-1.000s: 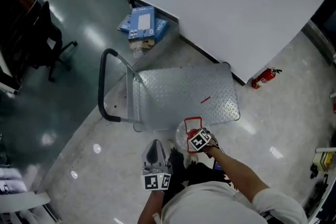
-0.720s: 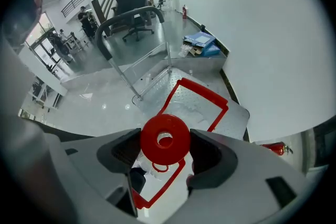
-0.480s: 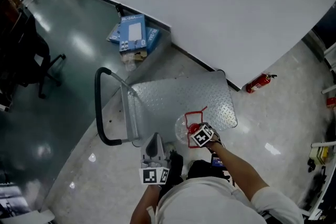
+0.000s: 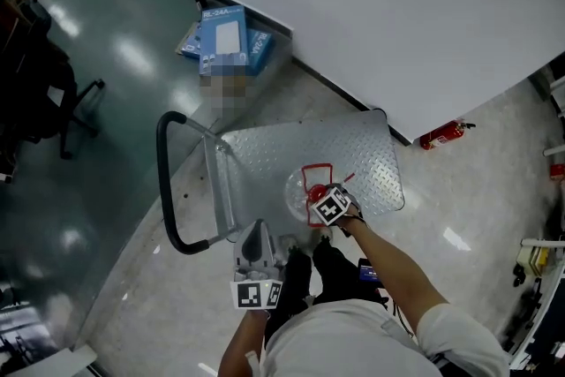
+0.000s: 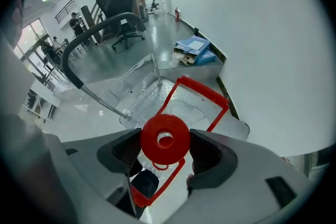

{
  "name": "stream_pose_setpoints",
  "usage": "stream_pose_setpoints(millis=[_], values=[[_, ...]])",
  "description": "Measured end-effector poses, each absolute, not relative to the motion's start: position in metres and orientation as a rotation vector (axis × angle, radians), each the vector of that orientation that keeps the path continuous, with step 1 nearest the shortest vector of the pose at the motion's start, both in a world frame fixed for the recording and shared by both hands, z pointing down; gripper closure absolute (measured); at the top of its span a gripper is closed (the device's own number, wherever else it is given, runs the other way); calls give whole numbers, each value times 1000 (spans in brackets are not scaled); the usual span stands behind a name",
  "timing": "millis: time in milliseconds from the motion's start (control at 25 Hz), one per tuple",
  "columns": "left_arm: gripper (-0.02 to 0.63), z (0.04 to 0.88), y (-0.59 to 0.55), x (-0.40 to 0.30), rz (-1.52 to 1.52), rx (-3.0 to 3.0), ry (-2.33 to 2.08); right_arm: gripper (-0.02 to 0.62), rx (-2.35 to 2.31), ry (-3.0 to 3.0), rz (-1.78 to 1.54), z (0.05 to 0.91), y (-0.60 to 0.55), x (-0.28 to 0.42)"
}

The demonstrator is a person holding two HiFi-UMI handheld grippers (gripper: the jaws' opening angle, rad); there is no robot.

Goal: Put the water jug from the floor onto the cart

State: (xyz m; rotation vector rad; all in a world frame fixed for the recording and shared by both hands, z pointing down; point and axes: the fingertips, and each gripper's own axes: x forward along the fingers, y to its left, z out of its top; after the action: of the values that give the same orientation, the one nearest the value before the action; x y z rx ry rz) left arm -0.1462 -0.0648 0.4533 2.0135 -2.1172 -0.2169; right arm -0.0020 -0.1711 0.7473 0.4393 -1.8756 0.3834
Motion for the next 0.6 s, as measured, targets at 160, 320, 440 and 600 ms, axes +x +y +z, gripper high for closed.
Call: stream_pose_setpoints(millis=[160, 320, 440, 600], values=[[603, 459, -72, -154, -207, 1963, -2137, 301, 429, -1850, 410, 768, -189, -11], [603, 464, -78, -165, -193, 1931, -2151, 301, 432, -1834, 437, 786, -205, -20], [603, 468, -82, -170, -182, 1901, -2165, 301, 425, -1837, 444, 793, -213, -26], [603, 471, -89, -175, -172, 1883, -2177, 301, 415, -1861, 453, 790, -225, -39]])
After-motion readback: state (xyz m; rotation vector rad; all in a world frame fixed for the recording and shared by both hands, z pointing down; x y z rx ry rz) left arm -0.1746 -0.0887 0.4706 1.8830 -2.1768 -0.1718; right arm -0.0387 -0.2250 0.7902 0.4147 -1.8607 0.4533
